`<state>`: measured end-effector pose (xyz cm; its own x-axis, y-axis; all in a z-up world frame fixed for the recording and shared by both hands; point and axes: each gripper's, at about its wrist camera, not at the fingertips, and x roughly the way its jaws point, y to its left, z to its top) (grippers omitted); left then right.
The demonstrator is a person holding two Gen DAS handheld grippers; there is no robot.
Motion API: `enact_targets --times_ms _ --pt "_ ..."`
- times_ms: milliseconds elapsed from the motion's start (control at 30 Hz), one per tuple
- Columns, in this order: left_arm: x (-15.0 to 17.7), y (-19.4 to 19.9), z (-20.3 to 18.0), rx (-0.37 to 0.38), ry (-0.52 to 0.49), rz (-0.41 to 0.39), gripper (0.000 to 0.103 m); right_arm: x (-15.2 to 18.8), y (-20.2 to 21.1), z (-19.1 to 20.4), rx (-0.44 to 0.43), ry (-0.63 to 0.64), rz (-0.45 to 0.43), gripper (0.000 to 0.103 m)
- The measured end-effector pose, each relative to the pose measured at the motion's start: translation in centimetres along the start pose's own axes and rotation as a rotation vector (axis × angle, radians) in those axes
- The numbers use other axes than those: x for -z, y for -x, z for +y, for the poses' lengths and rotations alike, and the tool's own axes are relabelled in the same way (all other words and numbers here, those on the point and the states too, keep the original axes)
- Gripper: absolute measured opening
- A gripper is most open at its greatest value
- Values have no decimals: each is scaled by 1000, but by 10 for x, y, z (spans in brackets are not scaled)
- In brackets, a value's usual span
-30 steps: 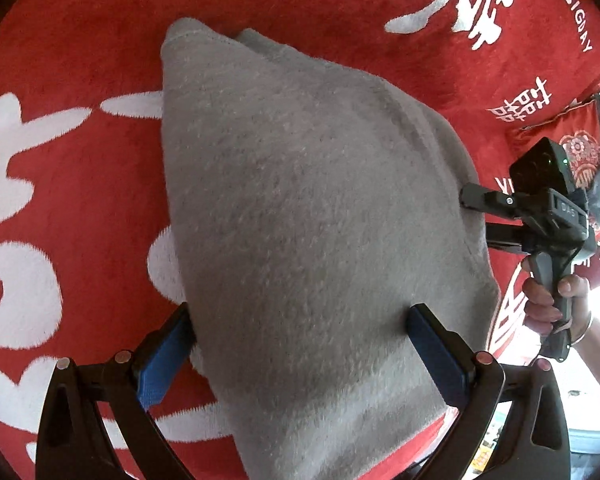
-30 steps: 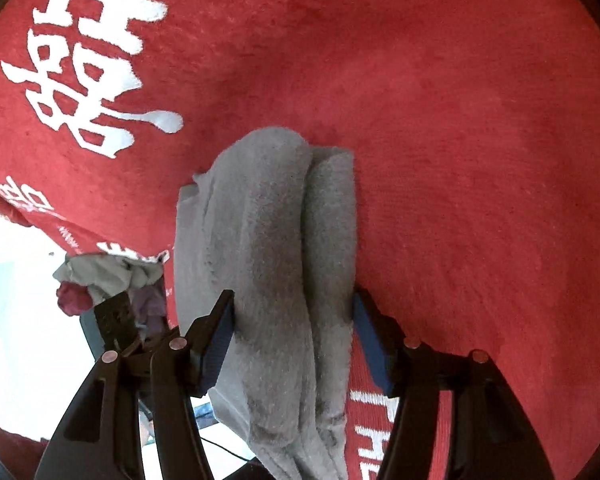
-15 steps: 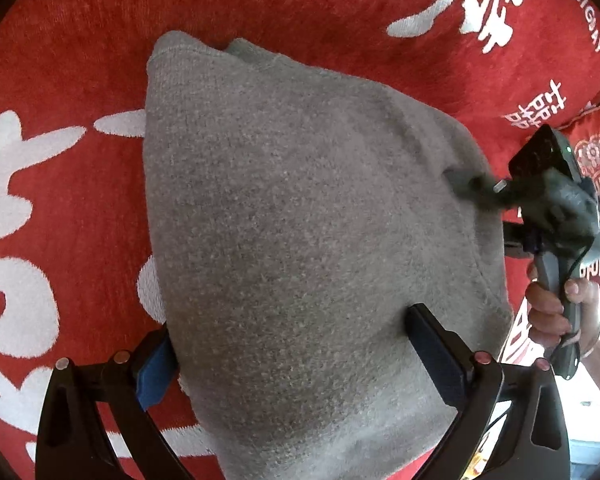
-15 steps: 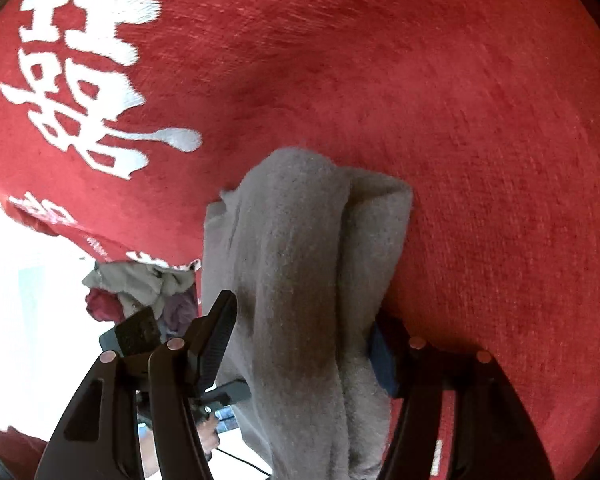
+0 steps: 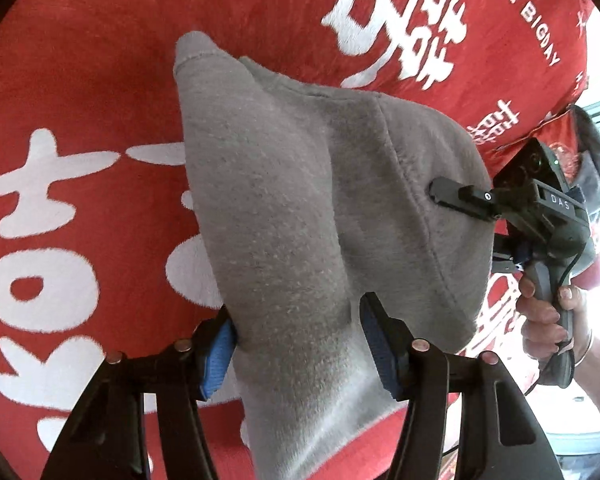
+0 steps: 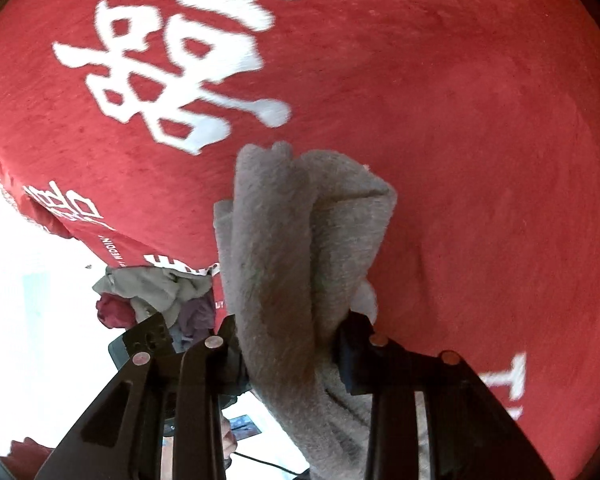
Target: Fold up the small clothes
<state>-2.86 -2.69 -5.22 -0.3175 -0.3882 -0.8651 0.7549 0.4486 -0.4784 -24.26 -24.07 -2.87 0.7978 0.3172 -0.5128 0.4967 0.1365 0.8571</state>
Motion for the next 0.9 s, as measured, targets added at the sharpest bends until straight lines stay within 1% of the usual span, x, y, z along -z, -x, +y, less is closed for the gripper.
enact_targets --times_ms 167,333,400,467,533,567,600,633,667,700,733,767,800,900 --pt "21 32 6 32 11 -9 61 25 -1 21 -31 -57 9 36" --pt "43 58 11 26 2 -9 61 57 -18 45 -47 -87 58 36" --pt "50 64 21 21 11 -8 61 67 -26 49 -53 -98 70 36" --pt "56 63 32 -1 24 -5 61 70 -33 52 -26 -76 74 36" --pt "62 53 45 -38 35 10 61 64 -37 46 57 -21 87 36" --pt "64 48 50 -41 39 23 61 61 -41 39 89 -9 101 36" --pt "67 44 56 -36 43 36 63 58 -44 29 116 4 121 38" --pt "72 39 64 -38 49 54 63 53 -44 21 127 10 123 39" --pt "74 35 67 -50 47 67 63 48 -44 14 132 16 100 41" --pt "78 30 71 -60 41 84 64 45 -41 9 134 25 79 46" --pt "81 27 74 -51 42 96 70 42 -37 3 139 31 70 58" --pt "84 25 75 -45 45 102 74 42 -36 -1 149 35 69 64" --pt "87 24 76 -39 46 105 76 41 -36 -8 169 47 73 69" --pt "92 16 75 5 30 140 76 42 -39 -22 188 72 107 69"
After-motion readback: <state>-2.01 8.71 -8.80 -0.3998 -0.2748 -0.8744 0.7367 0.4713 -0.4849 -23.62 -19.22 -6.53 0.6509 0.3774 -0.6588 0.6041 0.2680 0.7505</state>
